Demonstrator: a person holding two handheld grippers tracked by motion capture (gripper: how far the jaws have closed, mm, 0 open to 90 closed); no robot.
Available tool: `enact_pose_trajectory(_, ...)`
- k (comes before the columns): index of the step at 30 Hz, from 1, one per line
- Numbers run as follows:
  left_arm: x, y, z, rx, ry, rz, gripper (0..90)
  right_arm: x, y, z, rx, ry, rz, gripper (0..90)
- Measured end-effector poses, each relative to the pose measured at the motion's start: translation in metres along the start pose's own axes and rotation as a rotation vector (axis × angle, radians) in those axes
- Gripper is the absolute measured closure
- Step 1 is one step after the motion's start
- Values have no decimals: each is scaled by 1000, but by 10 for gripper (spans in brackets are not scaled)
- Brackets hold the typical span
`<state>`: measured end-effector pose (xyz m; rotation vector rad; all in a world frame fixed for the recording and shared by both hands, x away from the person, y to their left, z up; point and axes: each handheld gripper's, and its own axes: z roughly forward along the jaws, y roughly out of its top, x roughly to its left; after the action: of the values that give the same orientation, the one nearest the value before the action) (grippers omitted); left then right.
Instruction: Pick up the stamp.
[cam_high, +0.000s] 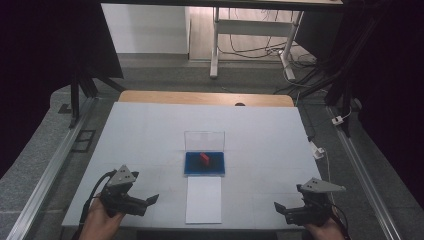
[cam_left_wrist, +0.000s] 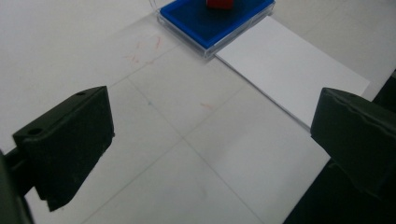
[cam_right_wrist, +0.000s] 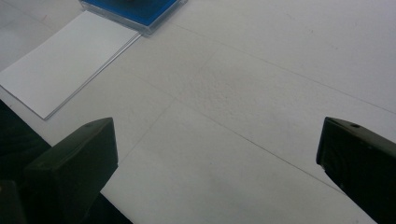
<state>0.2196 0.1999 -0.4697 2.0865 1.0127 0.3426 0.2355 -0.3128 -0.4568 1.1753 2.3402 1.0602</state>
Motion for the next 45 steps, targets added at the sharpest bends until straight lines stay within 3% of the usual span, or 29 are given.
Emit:
enact_pose_trajectory(25,-4,60,63,29,-42,84,0,0,-1,-1,2,-2,0,0)
enact_pose_trajectory(39,-5,82,99,48,-56,80,0,1,-1,-1,3,0,-6,0)
enact_pose_trajectory(45,-9,91,117,51,-66,103,0,1,-1,-1,4,2,-8,0)
